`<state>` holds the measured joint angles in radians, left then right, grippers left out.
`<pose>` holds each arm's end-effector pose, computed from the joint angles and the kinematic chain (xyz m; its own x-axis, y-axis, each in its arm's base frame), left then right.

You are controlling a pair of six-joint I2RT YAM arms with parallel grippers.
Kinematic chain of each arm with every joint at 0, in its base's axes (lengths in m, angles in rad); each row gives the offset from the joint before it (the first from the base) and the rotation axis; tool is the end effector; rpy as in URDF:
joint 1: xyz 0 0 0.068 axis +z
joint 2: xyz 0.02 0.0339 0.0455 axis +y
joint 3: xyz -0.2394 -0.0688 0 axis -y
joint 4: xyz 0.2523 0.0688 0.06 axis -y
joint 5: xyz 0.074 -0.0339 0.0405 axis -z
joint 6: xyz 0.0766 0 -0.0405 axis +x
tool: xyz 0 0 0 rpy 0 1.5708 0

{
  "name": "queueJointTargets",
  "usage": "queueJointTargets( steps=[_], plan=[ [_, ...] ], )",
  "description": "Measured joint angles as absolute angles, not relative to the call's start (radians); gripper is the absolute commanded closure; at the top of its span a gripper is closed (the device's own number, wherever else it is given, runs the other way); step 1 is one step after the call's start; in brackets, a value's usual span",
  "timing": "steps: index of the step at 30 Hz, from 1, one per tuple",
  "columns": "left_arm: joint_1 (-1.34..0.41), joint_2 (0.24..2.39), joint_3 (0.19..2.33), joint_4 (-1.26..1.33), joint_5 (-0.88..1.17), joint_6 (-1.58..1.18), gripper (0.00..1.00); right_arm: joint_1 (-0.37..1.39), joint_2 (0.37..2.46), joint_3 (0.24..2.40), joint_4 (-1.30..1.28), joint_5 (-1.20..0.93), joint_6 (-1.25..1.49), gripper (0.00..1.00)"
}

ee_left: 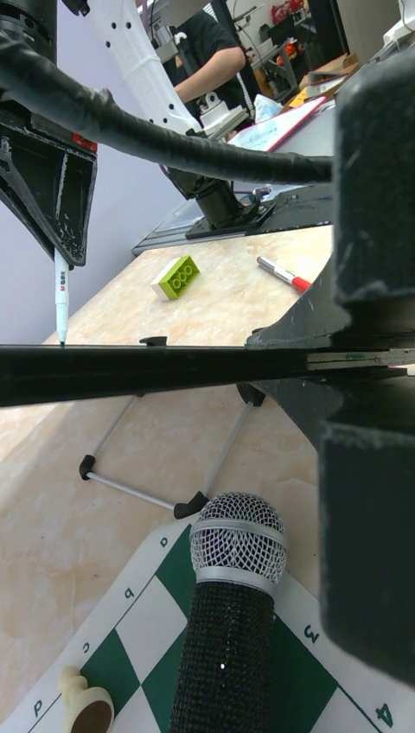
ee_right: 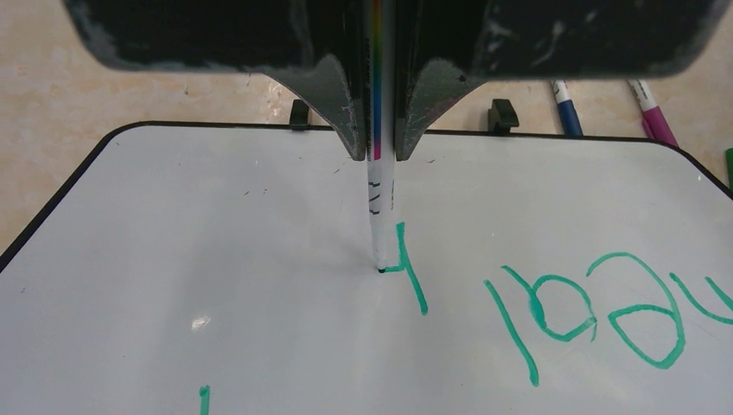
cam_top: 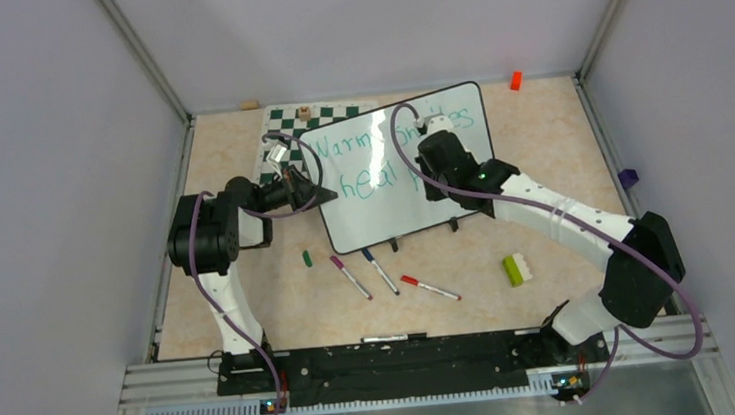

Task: Write a sentence on the whiteboard

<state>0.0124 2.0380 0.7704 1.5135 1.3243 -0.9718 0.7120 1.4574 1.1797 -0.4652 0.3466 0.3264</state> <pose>0.3512 -0.0699 0.1269 -0.6370 -0.2094 -0.7418 0.7296 0.1466 -0.6680 0.2892 0.2152 0.2411 -0.6214 -0.1379 -0.7713 -0.2384 0.9710 0.0185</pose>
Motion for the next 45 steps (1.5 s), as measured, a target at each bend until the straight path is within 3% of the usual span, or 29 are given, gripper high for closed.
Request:
queueJointTargets(
  steps=[45],
  plan=[
    [0.012, 2.038, 0.770, 1.516, 1.327, -0.971, 1.00, 0.682, 1.343, 1.134, -0.488, 0.292, 0.333, 1.00]
  ],
)
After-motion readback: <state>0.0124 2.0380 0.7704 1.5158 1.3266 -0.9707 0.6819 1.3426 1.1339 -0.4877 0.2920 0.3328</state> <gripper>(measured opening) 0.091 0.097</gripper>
